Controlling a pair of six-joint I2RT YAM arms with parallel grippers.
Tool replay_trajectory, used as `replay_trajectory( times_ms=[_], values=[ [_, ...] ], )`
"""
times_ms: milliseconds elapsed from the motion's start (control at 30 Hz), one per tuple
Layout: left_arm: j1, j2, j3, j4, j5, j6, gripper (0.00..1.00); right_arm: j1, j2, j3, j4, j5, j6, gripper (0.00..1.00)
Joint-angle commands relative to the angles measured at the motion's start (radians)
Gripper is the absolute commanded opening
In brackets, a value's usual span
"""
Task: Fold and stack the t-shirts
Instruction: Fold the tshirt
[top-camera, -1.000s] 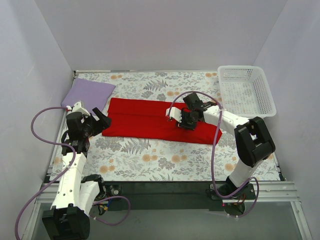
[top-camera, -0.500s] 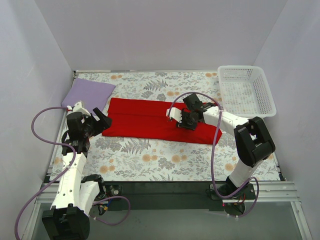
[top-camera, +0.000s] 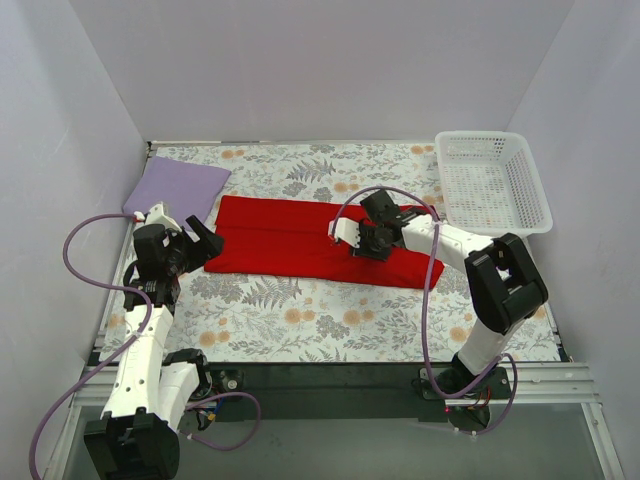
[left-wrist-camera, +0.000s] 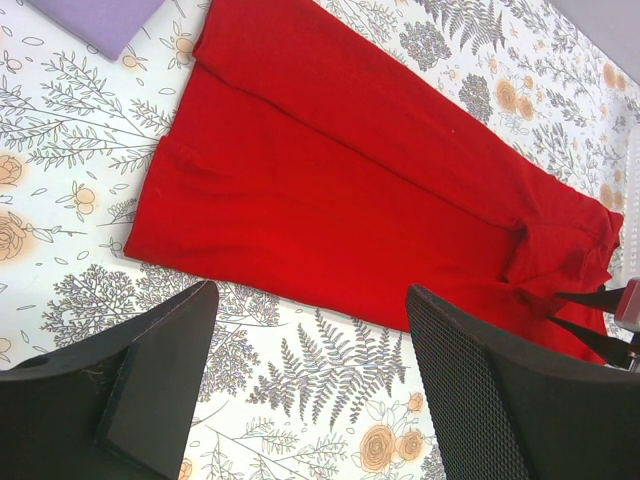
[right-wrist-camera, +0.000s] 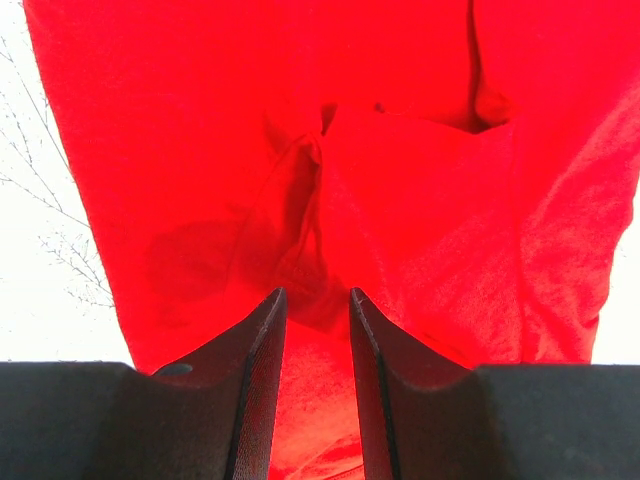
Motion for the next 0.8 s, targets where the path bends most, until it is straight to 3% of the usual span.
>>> replay_trajectory(
  times_ms=[0,233,433,767],
  values=[
    [-0.005,-0.013,-0.002,0.014,0.012,0.008,0.75,0.01,0.016,-0.004,0.016,0.012,0.015,0.39],
    [-0.006,-0.016,-0.002,0.014,0.011,0.008,0.75,0.015,0.049,0.005,0.016,0.013,0.025,0.38],
    [-0.006,-0.017,-0.002,0.014,0.009,0.008,0.75,0.019,0.066,0.01,0.012,0.012,0.026,0.31],
    [-0.01,-0.017,-0.002,0.014,0.005,0.009,0.75,0.019,0.061,0.053,0.001,0.033,0.015,0.1]
  ],
)
